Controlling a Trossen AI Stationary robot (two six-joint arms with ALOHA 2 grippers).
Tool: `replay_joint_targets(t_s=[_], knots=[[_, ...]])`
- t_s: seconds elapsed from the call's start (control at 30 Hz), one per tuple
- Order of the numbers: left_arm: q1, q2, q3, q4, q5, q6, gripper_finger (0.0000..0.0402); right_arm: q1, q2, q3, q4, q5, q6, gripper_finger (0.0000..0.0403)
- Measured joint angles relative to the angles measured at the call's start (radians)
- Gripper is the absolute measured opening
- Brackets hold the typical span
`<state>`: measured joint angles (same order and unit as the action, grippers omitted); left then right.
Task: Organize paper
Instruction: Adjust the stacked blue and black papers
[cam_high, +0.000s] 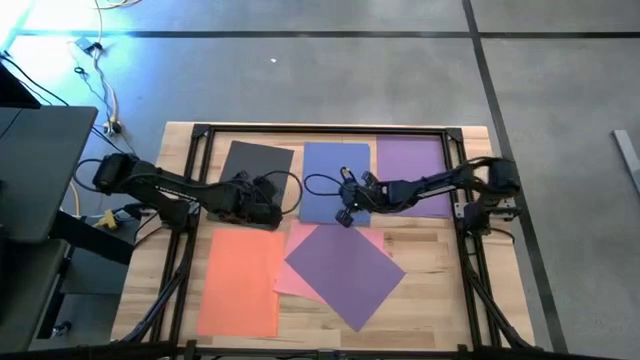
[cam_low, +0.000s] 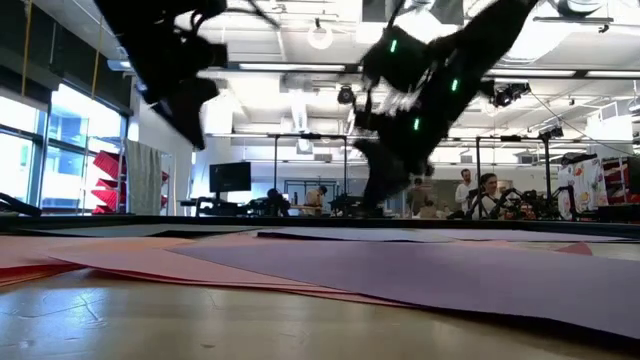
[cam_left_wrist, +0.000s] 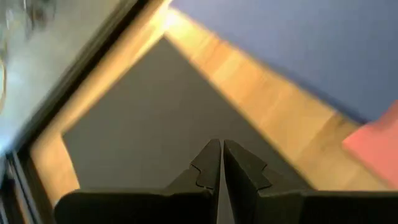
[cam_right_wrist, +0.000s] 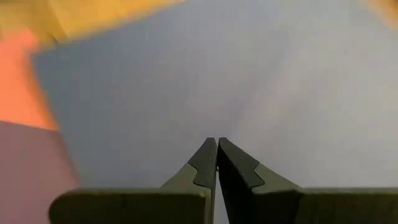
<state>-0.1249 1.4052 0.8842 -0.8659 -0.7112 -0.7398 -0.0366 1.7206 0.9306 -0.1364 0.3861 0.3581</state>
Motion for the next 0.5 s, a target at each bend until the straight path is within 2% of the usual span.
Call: replay_joint_targets(t_s=[0.1,0.3,0.5], knots=[[0.034,0.001,-0.088,0.023,0.035,-0.062,0.0,0.041,-0.057,-0.001,-0.033,0.017,0.0,0.0],[0.114,0.002,-0.265,0.211,0.137,-0.07,0.0,0.121,-0.135,0.0,-0.029,0.031,-0.026,0.0],[0.177,0.007,-0.352,0.428,0.251,-0.015,0.0,0.144,-0.15,0.001,-0.02,0.077,-0.026,0.0]])
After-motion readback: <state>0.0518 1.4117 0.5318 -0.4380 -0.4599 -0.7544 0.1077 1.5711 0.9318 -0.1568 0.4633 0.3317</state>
